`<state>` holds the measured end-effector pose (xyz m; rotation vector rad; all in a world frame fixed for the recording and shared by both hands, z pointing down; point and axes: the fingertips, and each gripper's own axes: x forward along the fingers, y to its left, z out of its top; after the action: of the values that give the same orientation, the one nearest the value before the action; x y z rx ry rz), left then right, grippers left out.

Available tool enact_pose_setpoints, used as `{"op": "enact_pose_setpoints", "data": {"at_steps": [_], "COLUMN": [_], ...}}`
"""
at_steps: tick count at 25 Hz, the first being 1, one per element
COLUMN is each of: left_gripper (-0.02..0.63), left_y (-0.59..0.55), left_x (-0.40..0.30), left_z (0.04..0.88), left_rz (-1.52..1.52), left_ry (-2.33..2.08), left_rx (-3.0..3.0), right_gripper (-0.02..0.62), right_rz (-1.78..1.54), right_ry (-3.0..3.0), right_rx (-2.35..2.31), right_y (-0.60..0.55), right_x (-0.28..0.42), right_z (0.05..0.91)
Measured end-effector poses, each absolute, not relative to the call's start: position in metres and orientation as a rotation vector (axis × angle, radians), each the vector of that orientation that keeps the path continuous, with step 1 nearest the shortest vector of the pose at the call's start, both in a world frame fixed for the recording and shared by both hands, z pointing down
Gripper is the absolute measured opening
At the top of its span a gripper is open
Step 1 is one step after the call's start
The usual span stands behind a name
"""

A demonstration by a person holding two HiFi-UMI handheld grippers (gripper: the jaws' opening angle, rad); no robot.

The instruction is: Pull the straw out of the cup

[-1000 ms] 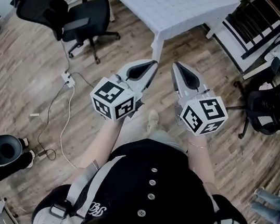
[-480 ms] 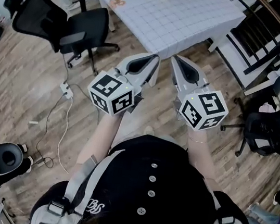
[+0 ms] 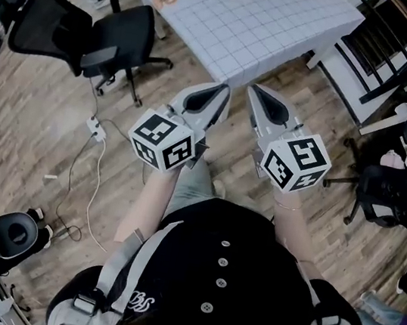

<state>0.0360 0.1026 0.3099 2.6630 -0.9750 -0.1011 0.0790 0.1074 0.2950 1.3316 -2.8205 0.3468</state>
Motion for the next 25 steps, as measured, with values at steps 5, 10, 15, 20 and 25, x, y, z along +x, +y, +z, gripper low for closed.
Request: {"op": "enact_pose_setpoints", "data": {"at_steps": [5, 10, 15, 20, 25], "left_gripper": [-0.003, -0.003, -0.003, -0.003, -0.003], "left_y": [0.078, 0.038, -0.005, -0.052, -0.103], "left_x": [0.038, 0.040, 0.037, 0.034, 0.027], "left_z": [0.320, 0.326, 0.331, 0.330, 0.324], "left_rz": [-0.087, -0.080, -0.070, -0.066, -0.060], "left_ry": [-0.950, -0.917, -0.884, -0.845, -0.798], "left_rx": [2.654, 2.655, 2.651, 2.663, 2.690], "right_gripper": [0.000, 0.000, 0.000, 0.000, 0.000], "right_rz": [0.358, 0.381, 0.386, 0.384, 0.375], "right_ry": [-2.819, -2.806, -2.799, -2.798, -2.770], "right_rx": [1.342, 1.369, 1.395, 1.416, 1.471], "right_y": [0.087, 0.047, 0.006, -0.038, -0.085], "right_x": [0.079, 0.080, 0.075, 0.068, 0.061], "right_z": [0.300, 0.307, 0.308, 0.307, 0.304]}}
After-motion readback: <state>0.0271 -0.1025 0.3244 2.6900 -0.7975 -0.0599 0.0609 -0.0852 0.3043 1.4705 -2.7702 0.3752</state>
